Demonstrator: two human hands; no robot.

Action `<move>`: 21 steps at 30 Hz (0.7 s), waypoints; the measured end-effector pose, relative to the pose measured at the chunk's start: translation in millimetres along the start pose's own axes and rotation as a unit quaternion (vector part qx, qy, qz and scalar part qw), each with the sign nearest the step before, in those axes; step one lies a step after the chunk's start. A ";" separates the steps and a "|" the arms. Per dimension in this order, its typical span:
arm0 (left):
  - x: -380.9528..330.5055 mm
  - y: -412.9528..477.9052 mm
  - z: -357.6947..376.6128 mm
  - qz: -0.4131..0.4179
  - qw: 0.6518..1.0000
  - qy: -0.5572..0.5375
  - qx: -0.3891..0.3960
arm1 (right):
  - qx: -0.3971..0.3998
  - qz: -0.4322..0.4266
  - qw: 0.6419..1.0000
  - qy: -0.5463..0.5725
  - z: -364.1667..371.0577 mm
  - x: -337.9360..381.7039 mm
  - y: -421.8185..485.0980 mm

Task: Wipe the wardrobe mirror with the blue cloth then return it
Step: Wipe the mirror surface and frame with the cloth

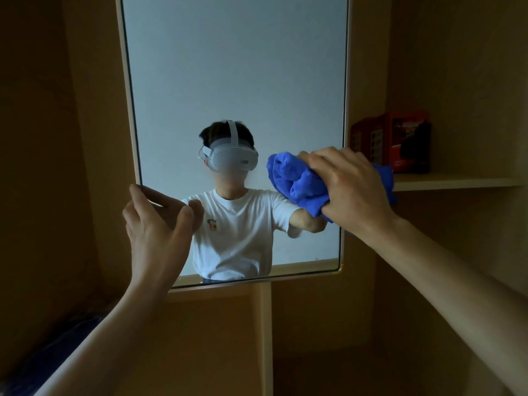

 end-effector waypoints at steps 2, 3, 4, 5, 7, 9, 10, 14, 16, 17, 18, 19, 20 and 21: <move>0.5 -0.1 0.2 0.004 1.000 0.001 -0.004 | 0.011 0.002 1.000 0.008 5.4 -0.7 -18.2; 0.6 -0.9 0.1 0.005 1.000 0.003 -0.007 | 0.018 0.000 1.000 0.013 7.7 0.1 -27.5; 0.7 -2.0 -0.1 0.005 1.000 0.004 -0.010 | 0.026 -0.003 1.000 0.017 9.4 1.6 -36.3; 0.8 -3.2 -0.5 0.004 1.000 0.005 -0.012 | 0.035 -0.002 0.999 0.019 11.0 3.2 -43.8; 0.7 -5.9 -1.3 0.003 1.000 0.007 -0.011 | 0.057 0.016 0.998 0.020 13.3 4.1 -52.8; 0.5 -7.0 -2.8 0.005 1.000 0.008 -0.004 | 0.080 0.066 0.994 0.026 13.1 0.8 -52.8; 0.6 -7.0 -4.0 0.004 1.000 0.006 0.000 | 0.086 0.100 0.991 0.037 11.8 -2.6 -50.3; 2.7 -4.9 -5.7 0.001 1.000 -0.005 0.016 | 0.029 0.208 0.976 0.060 2.1 -28.1 -34.7; 3.2 -4.9 -5.9 0.004 1.000 -0.005 0.020 | -0.016 0.254 0.965 0.057 -6.6 -44.9 -25.0; 3.7 -5.3 -5.8 0.006 1.000 -0.008 0.021 | -0.029 0.271 0.960 0.063 -10.0 -51.3 -20.5; 4.2 -5.5 -5.7 0.006 1.000 -0.010 0.022 | -0.037 0.284 0.956 0.069 -11.9 -55.5 -16.8; 4.8 -5.9 -5.4 0.005 1.000 -0.010 0.021 | -0.040 0.294 0.952 0.073 -12.5 -58.4 -14.6; 5.2 -6.1 -5.2 0.004 1.000 -0.009 0.018 | -0.045 0.303 0.949 0.075 -12.2 -59.7 -13.3; 5.7 -5.8 -5.6 0.004 1.000 -0.007 0.015 | -0.052 0.311 0.946 0.076 -11.3 -59.7 -12.9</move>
Point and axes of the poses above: each hand's wrist, its own y-axis towards the middle knuckle, its own z-axis out of the palm, x = y × z, the point moved 8 cm from there along y, towards the middle knuckle, and after that the axes turned 14 degrees about z, right-handed, at the moved point
